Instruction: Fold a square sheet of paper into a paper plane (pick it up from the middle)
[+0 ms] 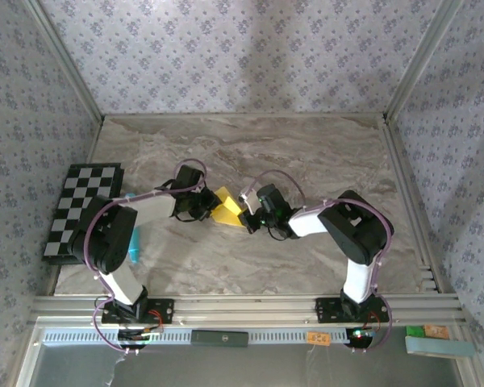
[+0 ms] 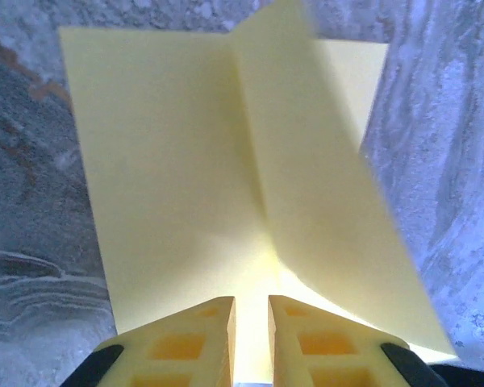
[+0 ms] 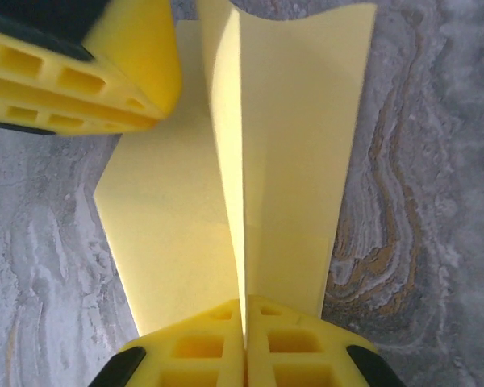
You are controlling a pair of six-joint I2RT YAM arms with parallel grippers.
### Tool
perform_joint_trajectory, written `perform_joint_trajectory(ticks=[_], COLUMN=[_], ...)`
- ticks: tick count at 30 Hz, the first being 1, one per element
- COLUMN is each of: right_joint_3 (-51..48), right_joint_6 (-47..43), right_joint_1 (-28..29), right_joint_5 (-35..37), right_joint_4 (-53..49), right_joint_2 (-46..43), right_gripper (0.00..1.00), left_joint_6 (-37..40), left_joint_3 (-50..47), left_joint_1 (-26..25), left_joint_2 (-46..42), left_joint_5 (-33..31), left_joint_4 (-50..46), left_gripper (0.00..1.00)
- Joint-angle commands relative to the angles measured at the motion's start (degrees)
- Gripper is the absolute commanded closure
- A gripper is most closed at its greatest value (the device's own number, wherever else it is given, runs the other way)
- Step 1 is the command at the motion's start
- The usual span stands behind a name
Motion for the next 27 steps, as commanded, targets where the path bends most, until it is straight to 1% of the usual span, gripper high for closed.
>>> perform_joint_trajectory(ticks=[1, 11, 19, 24, 27], right_joint_3=[0.79, 2.48, 3.59, 4.37, 4.89], right_joint_6=[3.28, 6.09, 7.34, 8.2, 8.67], right_joint_1=[-0.54, -1.33, -1.75, -1.92, -2.09], right_joint_5=[-3.35, -5.92, -6.57, -6.97, -7.42], right_joint_4=[-0.13, -2.26, -4.77, -6.4, -7.15], right_joint_2=[1.53, 2.94, 3.53, 3.93, 4.27], right_gripper=[0.93, 0.93, 0.93, 0.93, 0.93], left_joint_6=[0.52, 0.12, 0.13, 0.31, 0.4], left_joint_3=[-1.33, -2.78, -2.61, -2.52, -2.66], left_joint_1=[-0.24, -1.1, -1.38, -1.41, -1.53], left_joint_2=[-1.47, -1.41, -0.12, 0.76, 1.2], left_joint_5=[0.28, 1.8, 2.64, 3.01, 3.11], left_joint_4=[1.06, 4.27, 5.86, 6.65, 7.57], left_gripper=[0.81, 0.75, 0.73, 0.68, 0.64])
